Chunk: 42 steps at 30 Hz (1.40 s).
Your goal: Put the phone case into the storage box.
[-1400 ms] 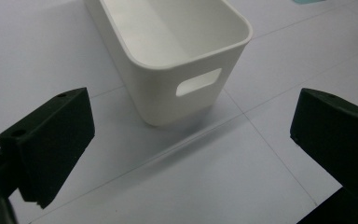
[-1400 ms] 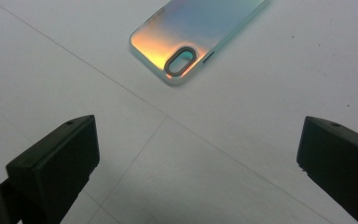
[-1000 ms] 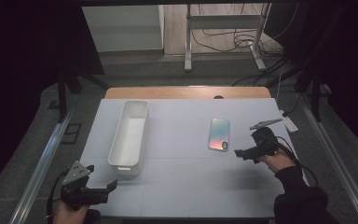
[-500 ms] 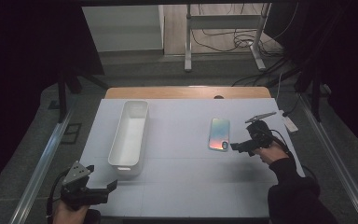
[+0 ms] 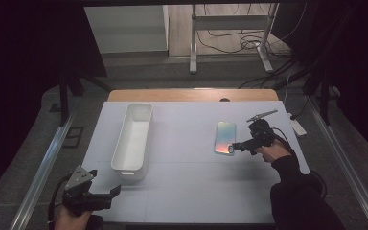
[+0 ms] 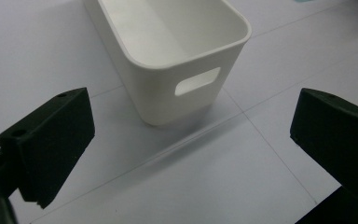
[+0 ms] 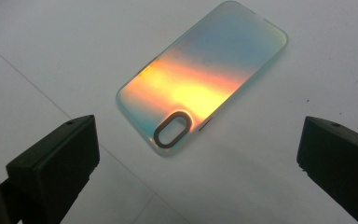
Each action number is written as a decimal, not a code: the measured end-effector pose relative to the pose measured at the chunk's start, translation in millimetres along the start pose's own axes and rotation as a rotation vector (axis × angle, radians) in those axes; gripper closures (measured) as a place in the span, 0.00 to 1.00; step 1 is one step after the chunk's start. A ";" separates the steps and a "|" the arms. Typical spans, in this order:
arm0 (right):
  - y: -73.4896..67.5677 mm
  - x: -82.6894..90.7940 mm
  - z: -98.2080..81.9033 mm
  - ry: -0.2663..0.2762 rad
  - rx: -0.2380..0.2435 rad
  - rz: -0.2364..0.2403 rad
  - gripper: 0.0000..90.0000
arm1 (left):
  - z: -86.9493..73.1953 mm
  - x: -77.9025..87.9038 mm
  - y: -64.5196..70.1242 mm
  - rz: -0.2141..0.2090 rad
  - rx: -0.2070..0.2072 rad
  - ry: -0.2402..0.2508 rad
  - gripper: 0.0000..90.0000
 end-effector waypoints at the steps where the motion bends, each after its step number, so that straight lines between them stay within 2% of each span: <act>1: 0.8 -1.1 1.2 -0.002 0.005 0.001 0.00 | 0.0 0.0 0.0 0.000 0.000 -0.001 0.00; 4: 2.7 -4.0 5.6 -0.006 0.022 -0.008 0.00 | 0.0 -0.1 0.0 -0.001 0.000 -0.001 0.00; 8: 2.6 -8.6 10.9 0.004 0.040 0.013 0.00 | 0.0 -0.1 0.1 -0.001 -0.002 -0.002 0.00; 11: 3.3 -13.0 13.3 -0.022 0.058 0.005 0.00 | 0.0 -0.2 0.2 -0.002 -0.003 -0.003 0.00; 15: 4.0 -15.5 18.2 -0.024 0.063 0.007 0.00 | 0.0 -0.3 0.2 -0.002 -0.003 -0.003 0.00; 20: 5.2 -20.0 27.1 -0.024 0.067 -0.006 0.00 | 0.0 -0.4 0.2 -0.003 -0.004 -0.004 0.00; 22: 6.4 -23.2 32.0 -0.024 0.076 -0.026 0.00 | 0.0 -0.4 0.2 -0.004 -0.004 -0.004 0.00; 42: 13.6 -41.8 54.8 -0.046 0.044 -0.029 0.00 | -0.1 -0.5 0.0 -0.009 -0.004 -0.005 0.00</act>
Point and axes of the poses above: each handheld gripper's, and its own axes: x roughly backward along the jaws, z roughly out of its top, y roughly to its right, the point moved 6 cm from there along -x, roughly forward along the jaws, and after that the axes turned 10 degrees about z, right-handed, at the moved point
